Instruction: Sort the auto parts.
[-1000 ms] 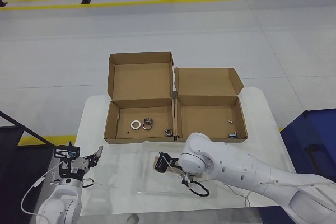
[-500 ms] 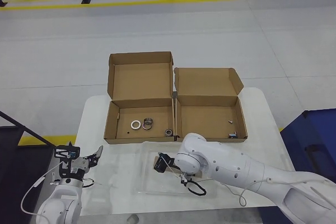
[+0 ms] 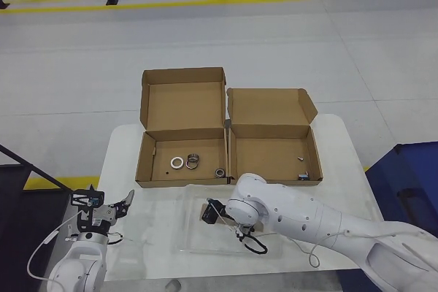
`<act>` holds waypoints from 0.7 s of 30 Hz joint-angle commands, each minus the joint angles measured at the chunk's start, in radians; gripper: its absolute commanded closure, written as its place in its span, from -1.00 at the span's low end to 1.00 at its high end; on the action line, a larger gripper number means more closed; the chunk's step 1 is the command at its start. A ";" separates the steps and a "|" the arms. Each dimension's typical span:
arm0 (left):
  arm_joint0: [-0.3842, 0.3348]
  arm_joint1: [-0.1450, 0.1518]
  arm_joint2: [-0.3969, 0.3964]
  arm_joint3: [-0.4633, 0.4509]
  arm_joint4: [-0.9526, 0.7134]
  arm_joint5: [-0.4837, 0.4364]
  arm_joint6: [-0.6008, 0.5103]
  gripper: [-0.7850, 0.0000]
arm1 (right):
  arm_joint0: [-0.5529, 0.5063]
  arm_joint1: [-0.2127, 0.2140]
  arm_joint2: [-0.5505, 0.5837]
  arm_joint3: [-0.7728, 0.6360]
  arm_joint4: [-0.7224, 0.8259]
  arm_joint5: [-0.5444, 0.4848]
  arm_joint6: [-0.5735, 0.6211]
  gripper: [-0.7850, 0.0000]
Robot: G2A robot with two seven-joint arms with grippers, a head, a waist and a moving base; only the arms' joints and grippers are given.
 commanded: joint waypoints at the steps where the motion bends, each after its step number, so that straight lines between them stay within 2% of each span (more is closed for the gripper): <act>1: 0.000 0.000 0.000 0.000 0.000 0.000 0.000 -1.00 | 0.007 0.009 0.037 -0.001 0.066 -0.008 0.000 1.00; 5: 0.000 0.000 0.000 0.000 0.000 0.000 0.000 -1.00 | 0.010 0.057 0.166 -0.026 0.261 -0.092 0.000 1.00; 10: 0.000 0.000 0.000 0.000 0.000 0.000 0.000 -1.00 | -0.039 0.164 0.370 -0.071 0.483 -0.207 0.000 1.00; 14: 0.000 0.000 0.000 0.000 0.000 0.000 0.000 -1.00 | -0.125 0.248 0.532 -0.121 0.651 -0.286 0.000 1.00; 15: 0.000 0.000 0.000 0.000 0.000 0.000 0.000 -1.00 | -0.145 0.266 0.568 -0.126 0.667 -0.286 0.000 1.00; 17: 0.000 0.000 0.000 0.000 0.000 0.000 0.000 -1.00 | -0.175 0.295 0.619 -0.162 0.584 -0.247 0.000 1.00; 21: 0.000 0.000 0.000 0.000 0.000 0.000 0.000 -1.00 | -0.175 0.295 0.619 -0.162 0.584 -0.247 0.000 1.00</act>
